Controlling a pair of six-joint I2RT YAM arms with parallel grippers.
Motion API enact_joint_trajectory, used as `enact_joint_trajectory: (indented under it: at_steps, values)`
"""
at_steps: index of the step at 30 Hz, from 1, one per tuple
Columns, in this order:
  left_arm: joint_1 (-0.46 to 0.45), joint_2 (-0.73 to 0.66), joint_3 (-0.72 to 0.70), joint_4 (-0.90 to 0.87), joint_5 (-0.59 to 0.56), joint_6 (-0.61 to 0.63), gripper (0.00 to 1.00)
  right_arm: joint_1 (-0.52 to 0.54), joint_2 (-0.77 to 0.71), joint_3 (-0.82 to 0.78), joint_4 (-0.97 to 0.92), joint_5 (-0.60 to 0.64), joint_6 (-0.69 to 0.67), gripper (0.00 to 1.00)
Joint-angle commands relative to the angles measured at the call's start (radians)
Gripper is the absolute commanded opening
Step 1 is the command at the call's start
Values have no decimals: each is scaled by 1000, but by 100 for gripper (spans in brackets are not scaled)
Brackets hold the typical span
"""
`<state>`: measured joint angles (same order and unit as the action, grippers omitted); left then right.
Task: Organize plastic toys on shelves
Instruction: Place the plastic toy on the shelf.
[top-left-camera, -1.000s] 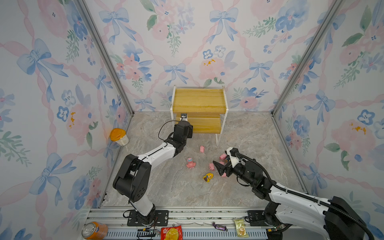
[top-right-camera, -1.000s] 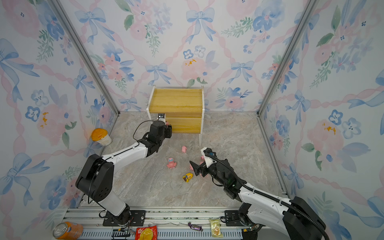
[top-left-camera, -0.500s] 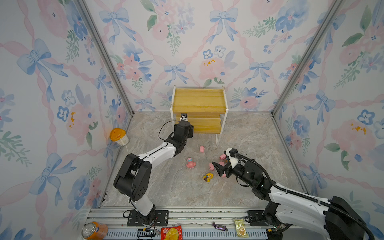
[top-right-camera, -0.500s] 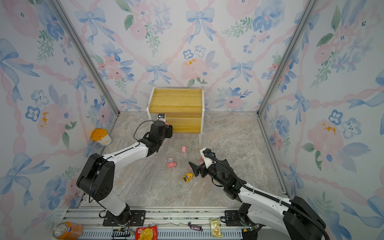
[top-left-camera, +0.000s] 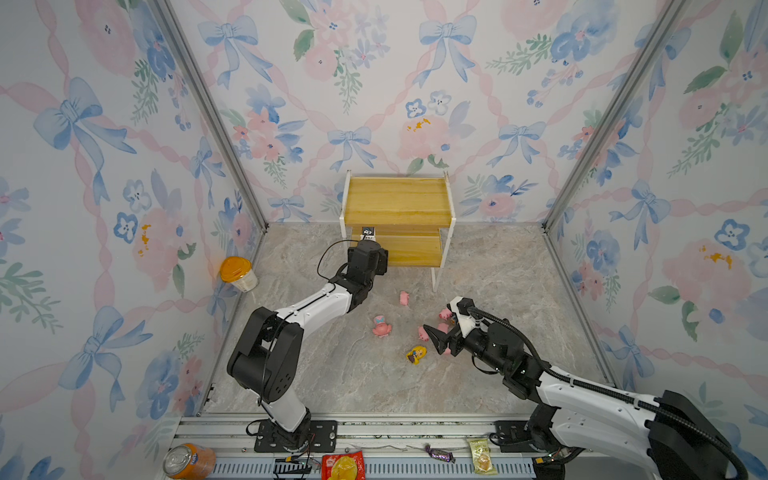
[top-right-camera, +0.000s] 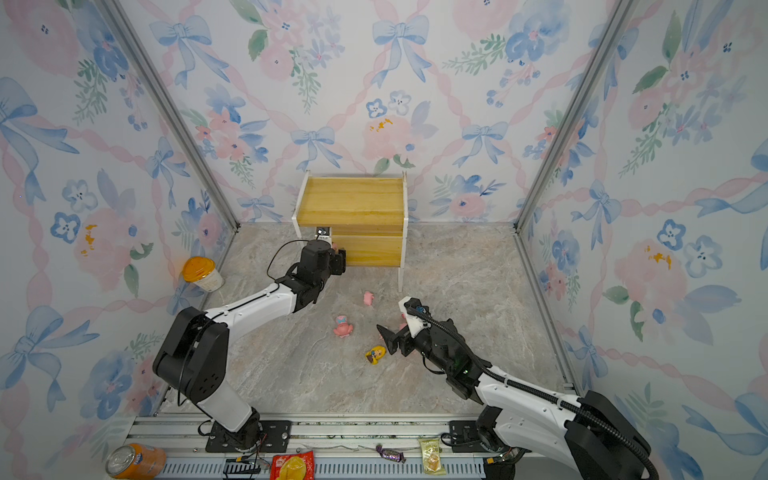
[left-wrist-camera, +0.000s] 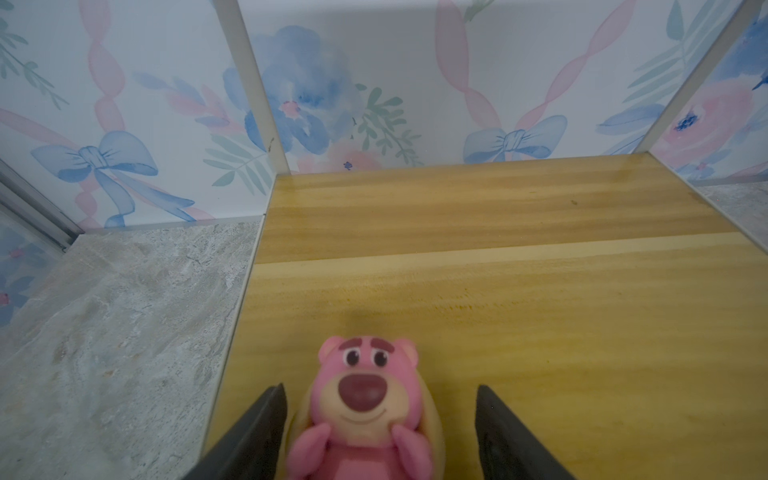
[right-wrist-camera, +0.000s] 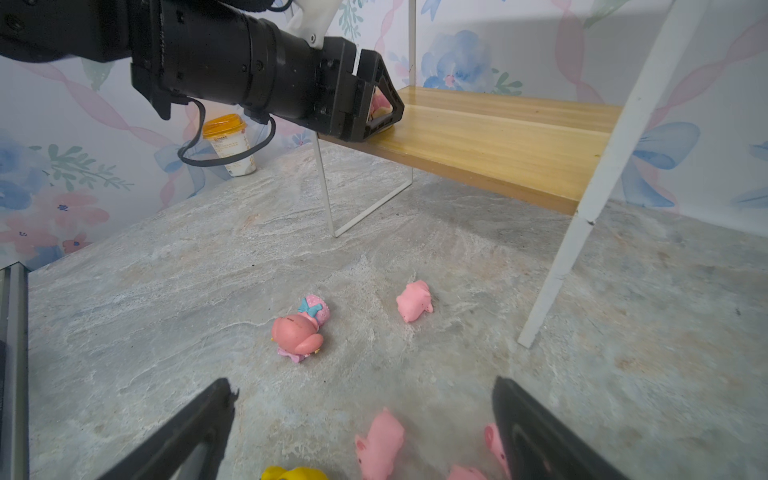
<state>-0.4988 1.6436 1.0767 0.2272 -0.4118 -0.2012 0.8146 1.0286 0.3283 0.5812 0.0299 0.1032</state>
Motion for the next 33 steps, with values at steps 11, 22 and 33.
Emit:
enact_joint_trajectory:
  at_steps: [11, 22, 33]
  values:
    - [-6, -142, -108, 71, -8, 49, 75, 23, 17, 5, 19, -1, -9, 99]
    - [-6, -303, -267, 104, 22, 41, 58, 26, 14, -1, 21, 16, -10, 99]
    - [-78, -293, -325, 145, 44, -53, 40, 25, 36, -3, 42, 28, -1, 99]
